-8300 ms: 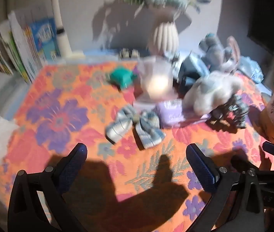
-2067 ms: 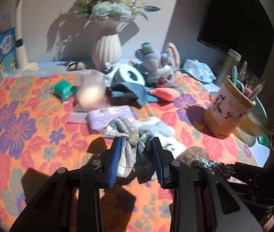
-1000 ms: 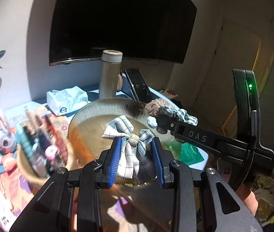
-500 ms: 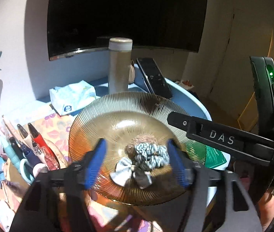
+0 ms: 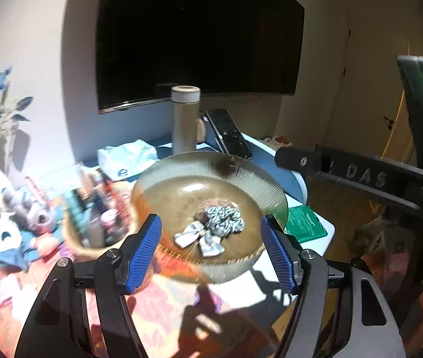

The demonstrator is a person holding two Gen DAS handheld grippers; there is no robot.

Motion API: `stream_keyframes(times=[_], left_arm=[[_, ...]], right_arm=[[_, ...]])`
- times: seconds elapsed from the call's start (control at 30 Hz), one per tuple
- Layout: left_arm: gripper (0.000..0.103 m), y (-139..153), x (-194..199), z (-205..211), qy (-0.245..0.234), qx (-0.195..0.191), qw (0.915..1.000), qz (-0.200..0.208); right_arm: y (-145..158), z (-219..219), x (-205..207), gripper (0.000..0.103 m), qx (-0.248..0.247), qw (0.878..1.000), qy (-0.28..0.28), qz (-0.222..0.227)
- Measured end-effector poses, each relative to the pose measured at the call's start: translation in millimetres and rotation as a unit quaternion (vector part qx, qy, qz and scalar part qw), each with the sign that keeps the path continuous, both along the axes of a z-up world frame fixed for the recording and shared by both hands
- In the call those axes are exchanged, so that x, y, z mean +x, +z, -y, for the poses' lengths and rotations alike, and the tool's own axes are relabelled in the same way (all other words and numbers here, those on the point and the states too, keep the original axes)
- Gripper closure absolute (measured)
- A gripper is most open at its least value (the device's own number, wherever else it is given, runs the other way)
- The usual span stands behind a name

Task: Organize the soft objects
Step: 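Carry both items to the glass bowl and open both tools to drop them, then grasp the white plush toy with the right tool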

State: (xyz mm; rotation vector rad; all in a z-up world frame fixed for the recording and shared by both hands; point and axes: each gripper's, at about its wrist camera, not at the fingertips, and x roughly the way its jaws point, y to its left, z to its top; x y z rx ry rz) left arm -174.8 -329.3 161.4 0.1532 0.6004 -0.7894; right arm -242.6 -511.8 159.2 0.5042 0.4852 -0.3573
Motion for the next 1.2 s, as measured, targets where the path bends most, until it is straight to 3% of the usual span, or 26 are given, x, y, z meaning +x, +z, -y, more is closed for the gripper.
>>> stream_keyframes(times=[0.27, 0.43, 0.53, 0.63, 0.73, 0.93, 1.03, 1.2], left_arm=[[0.036, 6.7, -8.7, -80.5, 0.067, 0.002, 0.9977, 0.008], [0.036, 0.5, 3.5, -147.7, 0.137, 0.018, 0.9903, 0.010], [0.036, -6.9, 22.1, -201.2, 0.198, 0.022, 0.9799, -0.005], [0.036, -15.2, 51.9, -274.0, 0.273, 0.031, 0.9609, -0.029], [0.036, -27.5, 73.7, -330.7, 0.319, 0.048, 0.9450, -0.053], [0.036, -64.4, 111.5, -374.9, 0.331, 0.035, 0.9375, -0.101], [0.036, -92.2, 135.7, -363.8, 0.306, 0.022, 0.9402, -0.149], [0.036, -118.5, 162.1, -340.0, 0.277, 0.036, 0.9458, -0.165]], right_arm=[[33.0, -76.1, -12.0, 0.037, -0.038, 0.997, 0.057, 0.033], [38.4, -140.2, 6.5, 0.037, -0.049, 0.990, 0.125, 0.042], [35.1, -182.6, 24.3, 0.037, -0.060, 0.982, 0.177, 0.037], [26.8, -216.3, 44.0, 0.037, -0.075, 0.974, 0.215, 0.022], [11.2, -247.3, 70.3, 0.037, -0.079, 0.964, 0.253, -0.002], [-49.2, -289.6, 133.9, 0.037, -0.047, 0.942, 0.324, -0.074], [-90.6, -302.3, 162.9, 0.037, -0.022, 0.929, 0.350, -0.119], [-122.1, -309.8, 177.9, 0.037, -0.015, 0.922, 0.360, -0.142]])
